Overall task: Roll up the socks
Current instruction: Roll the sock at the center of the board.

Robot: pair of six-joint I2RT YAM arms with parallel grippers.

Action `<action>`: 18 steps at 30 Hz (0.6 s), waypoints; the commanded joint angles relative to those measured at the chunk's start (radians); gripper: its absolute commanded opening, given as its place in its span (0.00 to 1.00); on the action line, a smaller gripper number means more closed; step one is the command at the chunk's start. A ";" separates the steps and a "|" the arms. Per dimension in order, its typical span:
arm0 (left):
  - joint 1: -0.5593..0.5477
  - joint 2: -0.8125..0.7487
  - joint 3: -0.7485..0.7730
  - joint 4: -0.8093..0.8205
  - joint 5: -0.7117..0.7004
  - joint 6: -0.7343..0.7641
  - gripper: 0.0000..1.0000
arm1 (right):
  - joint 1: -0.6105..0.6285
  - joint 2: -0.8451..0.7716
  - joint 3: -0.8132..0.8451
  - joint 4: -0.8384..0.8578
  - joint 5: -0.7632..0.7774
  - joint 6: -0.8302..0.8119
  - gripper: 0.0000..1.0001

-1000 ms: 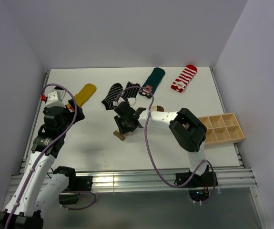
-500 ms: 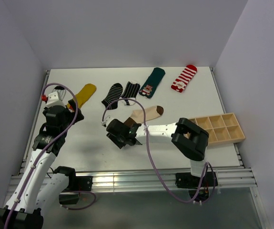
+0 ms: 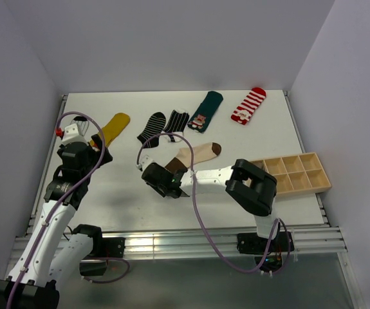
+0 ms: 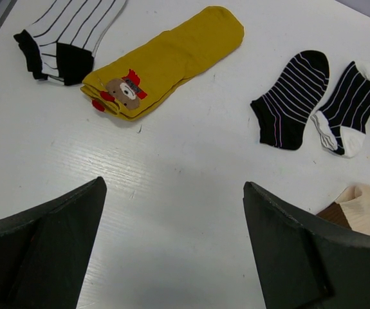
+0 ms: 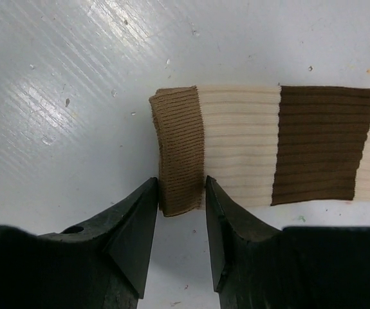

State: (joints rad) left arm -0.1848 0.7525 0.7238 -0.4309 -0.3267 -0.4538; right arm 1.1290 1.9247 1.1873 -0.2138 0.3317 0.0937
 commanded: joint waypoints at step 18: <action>-0.143 0.113 -0.001 0.070 0.178 -0.316 0.87 | -0.034 -0.029 -0.040 0.074 -0.115 0.035 0.00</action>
State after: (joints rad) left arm -0.2619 0.8673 0.7475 -0.4225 -0.1692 -0.6529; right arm 1.1309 1.9373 1.1778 -0.1524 0.3374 0.0769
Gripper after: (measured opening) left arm 0.876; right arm 0.027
